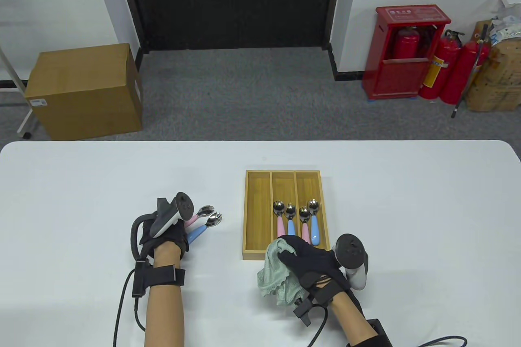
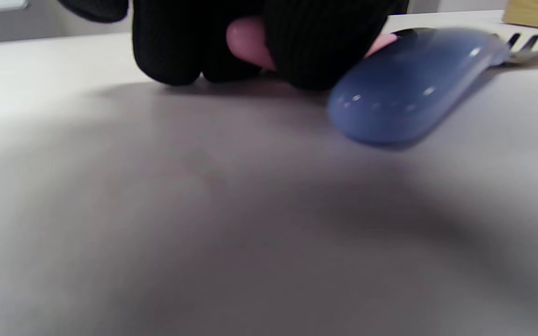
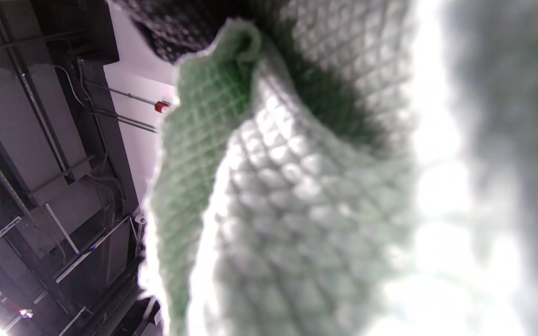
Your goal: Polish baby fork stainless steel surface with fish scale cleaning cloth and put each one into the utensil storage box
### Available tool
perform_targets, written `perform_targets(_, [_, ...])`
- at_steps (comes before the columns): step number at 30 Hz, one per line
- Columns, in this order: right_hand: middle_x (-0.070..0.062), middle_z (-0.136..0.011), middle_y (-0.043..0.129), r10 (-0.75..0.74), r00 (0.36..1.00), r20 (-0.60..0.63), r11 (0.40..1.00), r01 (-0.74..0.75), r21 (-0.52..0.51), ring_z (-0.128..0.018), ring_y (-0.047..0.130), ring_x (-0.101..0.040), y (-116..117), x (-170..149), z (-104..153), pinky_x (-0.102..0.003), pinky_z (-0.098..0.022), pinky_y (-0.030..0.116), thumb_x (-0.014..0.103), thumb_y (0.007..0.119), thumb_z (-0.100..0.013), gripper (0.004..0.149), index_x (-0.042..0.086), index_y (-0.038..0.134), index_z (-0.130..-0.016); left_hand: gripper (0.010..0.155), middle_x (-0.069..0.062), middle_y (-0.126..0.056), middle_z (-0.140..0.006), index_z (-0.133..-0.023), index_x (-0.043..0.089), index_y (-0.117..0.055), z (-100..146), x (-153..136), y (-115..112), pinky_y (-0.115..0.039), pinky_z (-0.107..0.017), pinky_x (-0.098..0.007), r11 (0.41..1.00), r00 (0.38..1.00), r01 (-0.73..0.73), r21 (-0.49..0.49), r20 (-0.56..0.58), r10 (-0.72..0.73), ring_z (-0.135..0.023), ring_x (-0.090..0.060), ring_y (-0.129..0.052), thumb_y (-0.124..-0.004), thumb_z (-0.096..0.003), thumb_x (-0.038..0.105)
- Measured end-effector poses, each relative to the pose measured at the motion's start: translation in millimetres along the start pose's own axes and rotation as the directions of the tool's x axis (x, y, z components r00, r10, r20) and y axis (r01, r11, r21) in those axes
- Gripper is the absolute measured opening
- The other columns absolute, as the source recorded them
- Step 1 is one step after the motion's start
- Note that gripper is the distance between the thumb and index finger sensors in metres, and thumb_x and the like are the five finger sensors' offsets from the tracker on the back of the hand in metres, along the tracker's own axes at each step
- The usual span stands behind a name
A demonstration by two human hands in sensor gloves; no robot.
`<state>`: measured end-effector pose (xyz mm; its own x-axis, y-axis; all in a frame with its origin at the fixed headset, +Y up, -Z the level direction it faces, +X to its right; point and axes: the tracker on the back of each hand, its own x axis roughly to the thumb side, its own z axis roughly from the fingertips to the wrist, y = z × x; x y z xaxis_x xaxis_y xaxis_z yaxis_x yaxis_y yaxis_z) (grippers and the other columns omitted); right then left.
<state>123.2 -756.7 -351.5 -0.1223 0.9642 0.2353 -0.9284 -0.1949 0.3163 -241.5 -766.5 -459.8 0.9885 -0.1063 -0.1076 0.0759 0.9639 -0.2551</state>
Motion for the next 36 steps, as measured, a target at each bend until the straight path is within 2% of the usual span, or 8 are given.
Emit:
perform_targets(6, [-0.021, -0.068, 0.090, 0.018, 1.000, -0.017, 1.000, -0.018, -0.015, -0.042, 0.097, -0.036, -2.8, -1.3, 0.8, -0.058, -0.031, 0.078, 0.030, 0.083, -0.045, 0.047, 0.009, 0.076, -0.087, 0.057, -0.012, -0.075, -0.092, -0.102, 0.016, -0.060, 11.2, -12.6, 10.4, -0.059, -0.067, -0.064, 0.996, 0.998, -0.043, 0.072, 0.050, 0.040, -0.077, -0.032, -0.083, -0.068, -0.0489, 0.036])
perform_targets(11, [-0.020, -0.069, 0.090, 0.017, 0.999, -0.036, 0.996, -0.020, -0.091, -0.044, 0.096, -0.036, -9.5, -0.8, 3.9, -0.058, -0.033, 0.077, 0.032, 0.082, -0.045, 0.045, 0.011, 0.077, -0.085, 0.058, -0.011, -0.076, -0.086, -0.100, 0.013, -0.060, 47.1, -28.1, 48.5, -0.064, -0.063, -0.063, 0.890, 0.910, -0.401, 0.216, 0.205, 0.360, -0.071, -0.028, -0.085, -0.063, -0.0514, 0.045])
perform_targets(13, [-0.019, -0.071, 0.089, 0.000, 0.999, -0.045, 0.990, -0.007, -0.142, -0.047, 0.096, -0.037, -13.9, -1.1, 6.0, -0.059, -0.035, 0.077, 0.032, 0.081, -0.046, 0.045, 0.011, 0.077, -0.085, 0.058, -0.011, -0.081, -0.080, -0.097, 0.012, -0.064, 71.8, -20.4, 60.7, -0.067, -0.060, -0.062, 0.699, 0.700, -0.697, 0.161, 0.365, 0.614, -0.065, -0.026, -0.088, -0.065, -0.0520, 0.049])
perform_targets(16, [-0.019, -0.074, 0.088, -0.029, 0.998, -0.061, 0.977, 0.015, -0.212, -0.050, 0.095, -0.038, -21.1, -2.6, 7.8, -0.059, -0.037, 0.076, 0.033, 0.080, -0.046, 0.044, 0.012, 0.076, -0.085, 0.058, -0.011, -0.083, -0.076, -0.094, 0.012, -0.069, 107.5, 5.3, 68.4, -0.067, -0.059, -0.062, 0.506, 0.422, -0.861, -0.051, 0.485, 0.766, -0.060, -0.026, -0.089, -0.068, -0.0525, 0.053])
perform_targets(22, [-0.022, -0.080, 0.086, -0.100, 0.992, -0.076, 0.958, 0.076, -0.276, -0.055, 0.095, -0.041, -28.8, -8.5, 12.6, -0.060, -0.039, 0.077, 0.035, 0.080, -0.047, 0.044, 0.014, 0.076, -0.086, 0.056, -0.006, -0.090, -0.068, -0.088, 0.015, -0.077, 152.8, 52.1, 36.8, -0.072, -0.057, -0.058, 0.491, 0.312, -0.861, -0.135, 0.622, 0.718, -0.053, -0.022, -0.094, -0.071, -0.0509, 0.057])
perform_targets(28, [-0.022, -0.087, 0.080, -0.263, 0.965, -0.011, 0.923, 0.248, -0.293, -0.063, 0.094, -0.040, -31.1, -19.1, 11.9, -0.059, -0.043, 0.078, 0.037, 0.077, -0.048, 0.044, 0.018, 0.074, -0.087, 0.057, -0.007, -0.091, -0.067, -0.088, 0.014, -0.078, 164.0, 72.5, -7.0, -0.073, -0.055, -0.058, 0.454, 0.265, -0.848, -0.274, 0.523, 0.810, -0.052, -0.023, -0.095, -0.071, -0.0505, 0.056])
perform_targets(32, [-0.023, -0.095, 0.073, -0.527, 0.849, 0.048, 0.825, 0.524, -0.212, -0.072, 0.087, -0.043, -23.4, -23.6, 10.4, -0.061, -0.049, 0.074, 0.037, 0.077, -0.050, 0.043, 0.020, 0.073, -0.090, 0.057, -0.007, -0.090, -0.066, -0.088, 0.013, -0.076, 161.4, 77.5, -19.8, -0.074, -0.054, -0.058, 0.442, 0.277, -0.850, -0.287, 0.470, 0.838, -0.051, -0.022, -0.096, -0.070, -0.0506, 0.055])
perform_targets(36, [-0.021, -0.105, 0.064, -0.544, 0.839, 0.026, 0.838, 0.545, -0.034, -0.085, 0.074, -0.048, -6.1, -23.6, 7.4, -0.064, -0.057, 0.067, 0.053, 0.072, -0.052, 0.051, 0.019, 0.076, -0.091, 0.057, -0.007, -0.090, -0.066, -0.088, 0.013, -0.076, 160.9, 80.3, -26.0, -0.074, -0.054, -0.057, 0.414, 0.245, -0.856, -0.310, 0.462, 0.852, -0.050, -0.021, -0.096, -0.069, -0.0509, 0.055])
